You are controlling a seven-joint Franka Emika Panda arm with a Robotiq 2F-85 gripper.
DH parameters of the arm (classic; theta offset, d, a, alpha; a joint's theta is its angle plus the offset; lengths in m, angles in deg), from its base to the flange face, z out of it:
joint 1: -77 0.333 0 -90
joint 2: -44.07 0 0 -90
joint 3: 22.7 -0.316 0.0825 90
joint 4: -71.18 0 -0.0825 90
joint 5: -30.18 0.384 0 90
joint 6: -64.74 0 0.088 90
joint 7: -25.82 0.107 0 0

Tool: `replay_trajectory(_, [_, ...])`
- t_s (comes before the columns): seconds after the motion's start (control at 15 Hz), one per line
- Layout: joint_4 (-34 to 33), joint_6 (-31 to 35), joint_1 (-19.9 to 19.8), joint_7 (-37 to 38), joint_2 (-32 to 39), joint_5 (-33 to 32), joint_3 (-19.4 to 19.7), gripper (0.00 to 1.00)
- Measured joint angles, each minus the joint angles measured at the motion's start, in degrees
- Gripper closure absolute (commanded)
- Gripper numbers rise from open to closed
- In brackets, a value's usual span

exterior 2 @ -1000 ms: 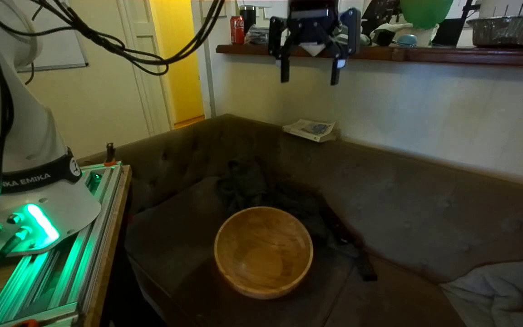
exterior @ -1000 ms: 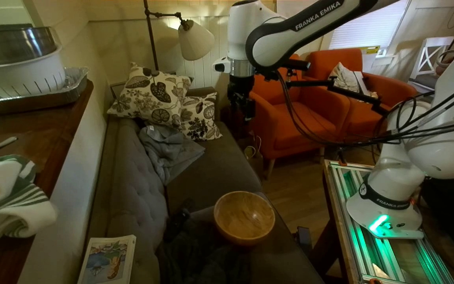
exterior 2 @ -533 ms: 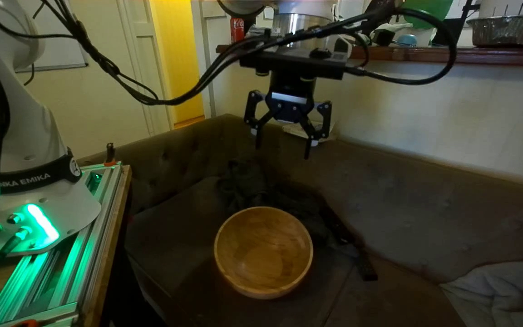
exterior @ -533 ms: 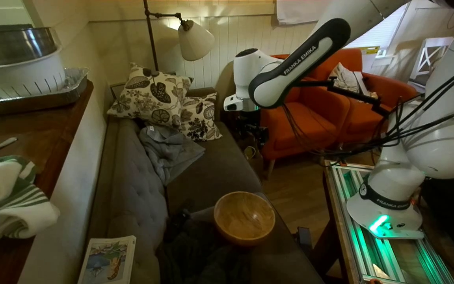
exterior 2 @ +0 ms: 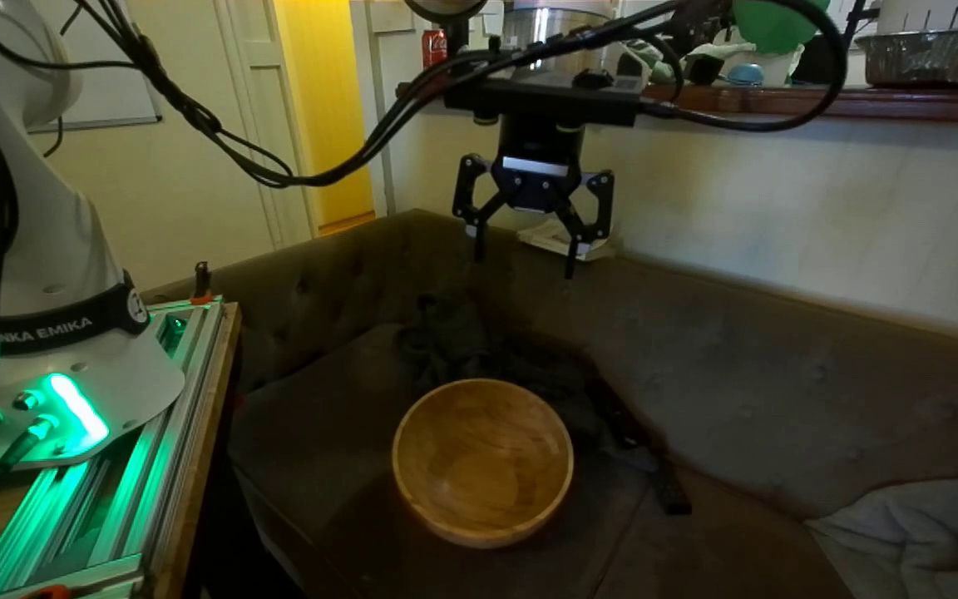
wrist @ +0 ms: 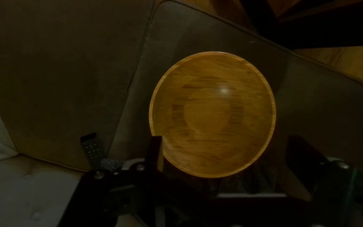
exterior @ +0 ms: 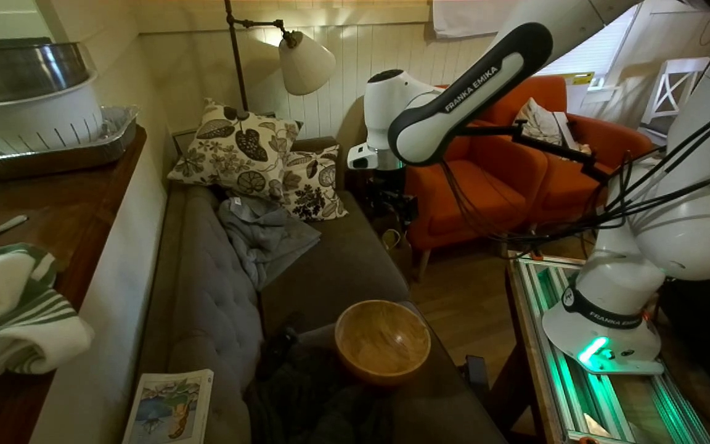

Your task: Put the bowl on the countertop

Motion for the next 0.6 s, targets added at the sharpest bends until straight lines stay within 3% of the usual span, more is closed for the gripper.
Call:
replay_trajectory(0.27, [-3.3, -0.1, -0.4, -0.4, 8.8, 1.5, -0.7, 0.00])
replay_trajectory(0.6, [-13.8, -0.6, -2.0, 9.5, 27.0, 0.9, -1.1, 0.00])
